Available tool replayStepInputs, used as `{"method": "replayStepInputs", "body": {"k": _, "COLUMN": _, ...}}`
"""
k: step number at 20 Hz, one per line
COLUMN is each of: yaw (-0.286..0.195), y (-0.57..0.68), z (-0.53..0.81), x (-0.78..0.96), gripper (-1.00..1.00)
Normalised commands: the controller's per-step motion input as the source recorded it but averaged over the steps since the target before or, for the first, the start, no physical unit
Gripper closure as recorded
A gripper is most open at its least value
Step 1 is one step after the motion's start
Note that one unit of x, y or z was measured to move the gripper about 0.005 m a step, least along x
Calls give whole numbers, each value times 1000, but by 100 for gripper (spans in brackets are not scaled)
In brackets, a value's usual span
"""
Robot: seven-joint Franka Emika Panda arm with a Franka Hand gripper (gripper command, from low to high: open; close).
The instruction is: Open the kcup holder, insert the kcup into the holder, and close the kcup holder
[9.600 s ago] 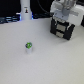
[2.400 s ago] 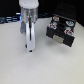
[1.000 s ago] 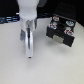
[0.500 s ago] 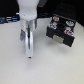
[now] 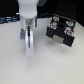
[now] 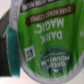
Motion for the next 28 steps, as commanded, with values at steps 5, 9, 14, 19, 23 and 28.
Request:
{"method": "replayStepInputs", "body": {"k": 5, "yaw": 3, "y": 423, "z": 894, "x": 55, "gripper": 100}}
{"method": "replayStepInputs", "body": {"k": 9, "yaw": 9, "y": 438, "z": 873, "x": 31, "gripper": 100}}
{"method": "replayStepInputs", "body": {"k": 14, "yaw": 10, "y": 509, "z": 810, "x": 30, "gripper": 100}}
{"method": "replayStepInputs", "body": {"k": 19, "yaw": 15, "y": 642, "z": 625, "x": 45, "gripper": 100}}
{"method": "replayStepInputs", "body": {"k": 23, "yaw": 13, "y": 674, "z": 448, "x": 85, "gripper": 100}}
{"method": "replayStepInputs", "body": {"k": 28, "yaw": 13, "y": 662, "z": 349, "x": 128, "gripper": 100}}
